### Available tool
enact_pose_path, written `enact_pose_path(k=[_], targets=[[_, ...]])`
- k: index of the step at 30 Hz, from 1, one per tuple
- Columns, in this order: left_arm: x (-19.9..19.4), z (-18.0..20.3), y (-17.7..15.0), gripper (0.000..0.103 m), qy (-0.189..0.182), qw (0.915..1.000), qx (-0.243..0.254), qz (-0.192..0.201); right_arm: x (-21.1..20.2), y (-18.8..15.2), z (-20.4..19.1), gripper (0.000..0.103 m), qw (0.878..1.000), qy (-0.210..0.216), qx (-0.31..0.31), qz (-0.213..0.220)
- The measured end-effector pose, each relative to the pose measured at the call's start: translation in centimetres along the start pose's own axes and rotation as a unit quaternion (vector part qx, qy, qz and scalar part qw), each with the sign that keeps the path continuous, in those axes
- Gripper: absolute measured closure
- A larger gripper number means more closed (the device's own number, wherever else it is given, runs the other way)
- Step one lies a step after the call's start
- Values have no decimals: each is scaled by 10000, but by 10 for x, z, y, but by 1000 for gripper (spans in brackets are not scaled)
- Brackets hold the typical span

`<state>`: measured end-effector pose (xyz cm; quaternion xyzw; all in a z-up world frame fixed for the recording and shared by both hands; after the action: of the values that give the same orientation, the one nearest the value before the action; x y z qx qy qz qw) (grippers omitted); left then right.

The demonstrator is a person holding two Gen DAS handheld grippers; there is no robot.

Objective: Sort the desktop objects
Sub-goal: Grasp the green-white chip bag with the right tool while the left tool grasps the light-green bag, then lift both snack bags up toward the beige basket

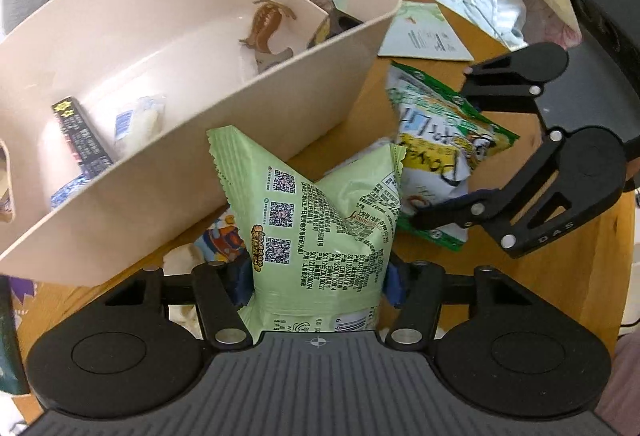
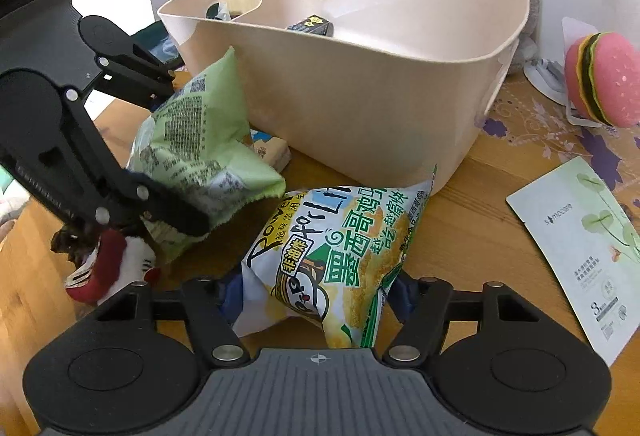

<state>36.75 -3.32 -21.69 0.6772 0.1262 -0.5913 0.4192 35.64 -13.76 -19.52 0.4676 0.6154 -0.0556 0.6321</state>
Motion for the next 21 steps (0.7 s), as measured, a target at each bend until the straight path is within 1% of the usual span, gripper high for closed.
enact_pose_path(k=[7,10,11,13,14,16,21], targets=[[-26,0,-8,42,26,9997,-127,204,-26,-8,4,38,9999,-41,24,116],[-41,2,-14,42,119,9993,-163,313,-40,-14,9,38,9998,-79,25,197],[-47,2,-15,42,142,9991,-185,359,-36,-3,2,38,9997,-102,30,217],[-58,3,-18,42,195,9985,-227,455,-44,-4,1,38,9995,-116,34,293],[-63,4,-19,42,225,9983,-242,488,-44,3,2,38,9994,-122,32,325],[-71,-1,-25,42,303,9977,-276,541,-51,8,4,38,9991,-150,9,408],[-84,-8,-31,42,477,9953,-392,748,-75,13,2,38,9980,-215,-12,592]])
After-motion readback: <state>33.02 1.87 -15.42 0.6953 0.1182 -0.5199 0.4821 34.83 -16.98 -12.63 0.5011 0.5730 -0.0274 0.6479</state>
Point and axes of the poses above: each gripper's, at about its wrist camera, not at the fingertips, and x roughly the way its jaws point, z to its right, y to its top, the point moved 1 cm from there along x, roughly the way its jaws point, and after that the axes turned 6 degrees about x, right-handed, at the moved point
